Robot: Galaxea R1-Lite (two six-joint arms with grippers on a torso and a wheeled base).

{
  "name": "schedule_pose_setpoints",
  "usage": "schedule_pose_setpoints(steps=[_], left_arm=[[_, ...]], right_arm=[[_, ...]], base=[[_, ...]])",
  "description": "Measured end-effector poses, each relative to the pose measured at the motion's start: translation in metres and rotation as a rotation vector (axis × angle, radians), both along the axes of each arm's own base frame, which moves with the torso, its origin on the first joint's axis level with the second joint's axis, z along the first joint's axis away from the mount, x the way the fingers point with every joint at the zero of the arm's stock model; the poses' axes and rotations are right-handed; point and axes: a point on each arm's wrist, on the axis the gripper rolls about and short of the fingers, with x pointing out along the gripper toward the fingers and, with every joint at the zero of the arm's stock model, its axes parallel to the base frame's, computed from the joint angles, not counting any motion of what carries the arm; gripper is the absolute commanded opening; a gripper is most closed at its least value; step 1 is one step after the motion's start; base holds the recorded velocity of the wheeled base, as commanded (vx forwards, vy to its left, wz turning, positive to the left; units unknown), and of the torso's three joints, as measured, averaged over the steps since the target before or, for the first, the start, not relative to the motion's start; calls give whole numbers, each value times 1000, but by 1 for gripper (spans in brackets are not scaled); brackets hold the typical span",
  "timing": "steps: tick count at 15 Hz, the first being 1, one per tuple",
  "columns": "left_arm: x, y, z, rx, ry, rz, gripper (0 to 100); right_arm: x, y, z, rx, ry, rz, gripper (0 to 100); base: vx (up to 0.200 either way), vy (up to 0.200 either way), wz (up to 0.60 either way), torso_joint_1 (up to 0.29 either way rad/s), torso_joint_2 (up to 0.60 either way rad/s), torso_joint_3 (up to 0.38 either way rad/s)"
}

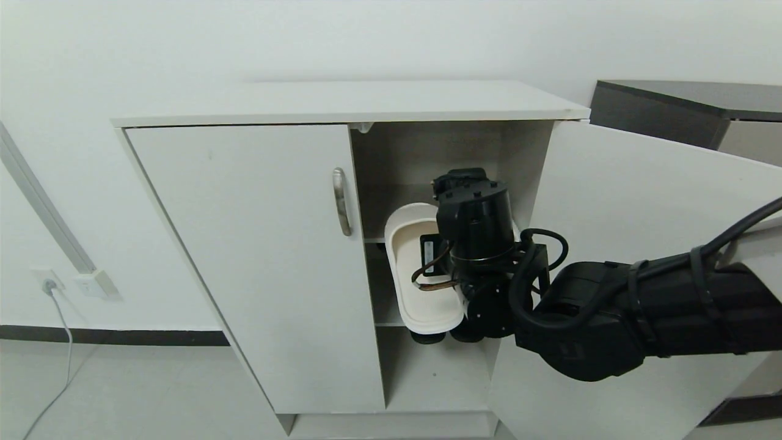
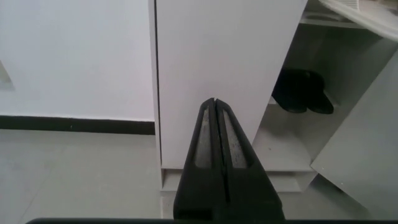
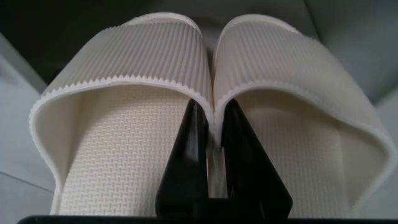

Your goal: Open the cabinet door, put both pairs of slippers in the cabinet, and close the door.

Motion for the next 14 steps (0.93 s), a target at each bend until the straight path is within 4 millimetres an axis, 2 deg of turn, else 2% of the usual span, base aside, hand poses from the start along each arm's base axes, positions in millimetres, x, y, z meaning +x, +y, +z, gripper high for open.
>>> schedule_pose_setpoints(steps=[2,4,14], left_arm=[[0,0,0,0,0,0,0],[0,0,0,0,0,0,0],[0,0,0,-3,0,0,0]], right_arm=[[0,0,-1,-4,3,2,0],[2,2,-3,-10,6,21,0],[51,8,-5,-17,-23,-8,0]], base=[[200,0,0,2,7,2],[0,0,0,0,0,0],[0,0,0,0,0,0]])
